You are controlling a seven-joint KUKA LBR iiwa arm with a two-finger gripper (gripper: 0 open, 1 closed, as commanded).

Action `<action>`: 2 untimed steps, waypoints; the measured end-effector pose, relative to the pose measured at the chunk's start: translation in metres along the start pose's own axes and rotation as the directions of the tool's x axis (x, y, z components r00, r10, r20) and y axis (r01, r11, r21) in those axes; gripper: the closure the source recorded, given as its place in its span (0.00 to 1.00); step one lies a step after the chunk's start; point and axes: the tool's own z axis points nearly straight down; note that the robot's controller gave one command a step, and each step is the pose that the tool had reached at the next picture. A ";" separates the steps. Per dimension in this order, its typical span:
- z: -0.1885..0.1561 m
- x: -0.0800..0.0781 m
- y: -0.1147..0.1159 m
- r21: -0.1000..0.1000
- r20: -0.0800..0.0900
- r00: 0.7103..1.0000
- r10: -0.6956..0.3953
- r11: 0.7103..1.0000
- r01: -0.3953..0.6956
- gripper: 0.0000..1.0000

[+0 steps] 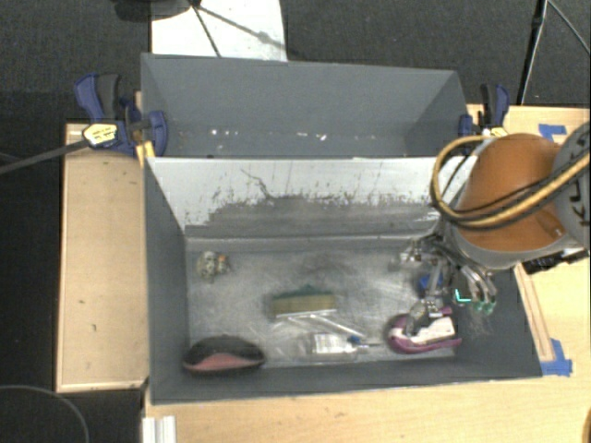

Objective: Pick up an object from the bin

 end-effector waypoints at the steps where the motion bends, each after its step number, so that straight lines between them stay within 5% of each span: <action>1: 0.085 0.018 -0.053 0.004 0.021 0.990 -0.137 0.991 0.137 0.00; 2: 0.056 0.022 -0.067 0.003 0.011 0.992 -0.128 0.992 0.128 0.00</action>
Offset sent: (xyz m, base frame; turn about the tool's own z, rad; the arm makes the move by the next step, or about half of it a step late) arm -0.0233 -0.0529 -0.0875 -0.1402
